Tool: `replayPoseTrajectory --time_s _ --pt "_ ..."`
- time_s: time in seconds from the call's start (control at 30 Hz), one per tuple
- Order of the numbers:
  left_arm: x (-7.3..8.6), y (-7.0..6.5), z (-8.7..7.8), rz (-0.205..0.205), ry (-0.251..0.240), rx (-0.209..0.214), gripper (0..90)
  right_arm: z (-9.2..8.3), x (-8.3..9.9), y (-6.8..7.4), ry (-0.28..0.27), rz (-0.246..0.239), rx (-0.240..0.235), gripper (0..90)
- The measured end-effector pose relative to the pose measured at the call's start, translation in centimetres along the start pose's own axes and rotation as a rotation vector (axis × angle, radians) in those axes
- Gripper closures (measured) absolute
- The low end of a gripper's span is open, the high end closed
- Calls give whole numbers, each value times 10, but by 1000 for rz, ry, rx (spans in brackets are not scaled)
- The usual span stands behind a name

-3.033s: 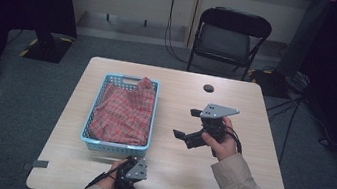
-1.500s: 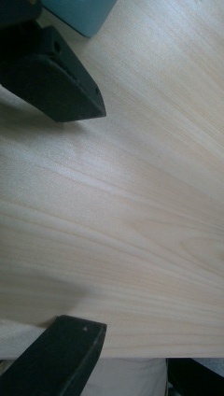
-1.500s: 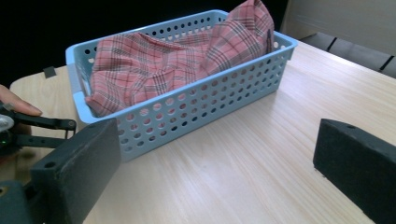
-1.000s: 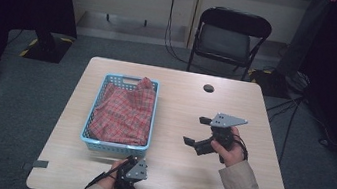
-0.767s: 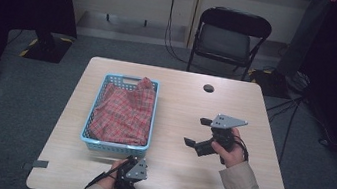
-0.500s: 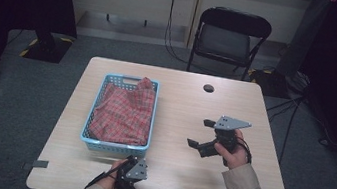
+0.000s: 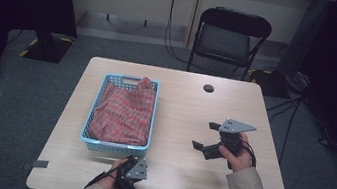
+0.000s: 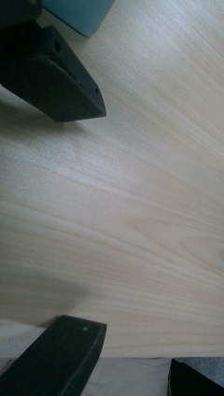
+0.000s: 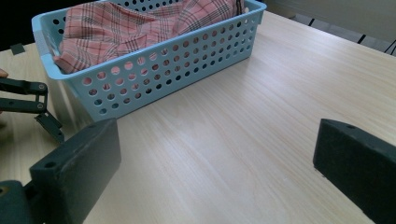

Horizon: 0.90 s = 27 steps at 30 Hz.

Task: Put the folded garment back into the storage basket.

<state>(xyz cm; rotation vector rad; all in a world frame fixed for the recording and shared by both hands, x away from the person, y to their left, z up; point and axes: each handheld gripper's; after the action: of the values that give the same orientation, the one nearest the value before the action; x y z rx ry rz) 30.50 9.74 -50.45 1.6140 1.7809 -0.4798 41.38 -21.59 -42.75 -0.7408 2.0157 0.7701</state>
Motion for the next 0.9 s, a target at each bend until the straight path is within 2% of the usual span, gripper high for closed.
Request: replayPoseTrajectory --time_s 0.9 --pt "0 0 0 1 0 2 0 -11 12 -7 12 10 55 2"
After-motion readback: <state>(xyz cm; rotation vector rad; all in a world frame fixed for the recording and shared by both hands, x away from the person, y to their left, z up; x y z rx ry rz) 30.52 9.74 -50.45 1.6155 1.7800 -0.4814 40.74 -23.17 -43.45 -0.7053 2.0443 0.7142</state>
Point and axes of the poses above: each handheld gripper's, and its own axes: z roughly forward along the jaws, x roughly out of its underside, y roughly to its left, and after that the axes turned 14 degrees about z, right-handed
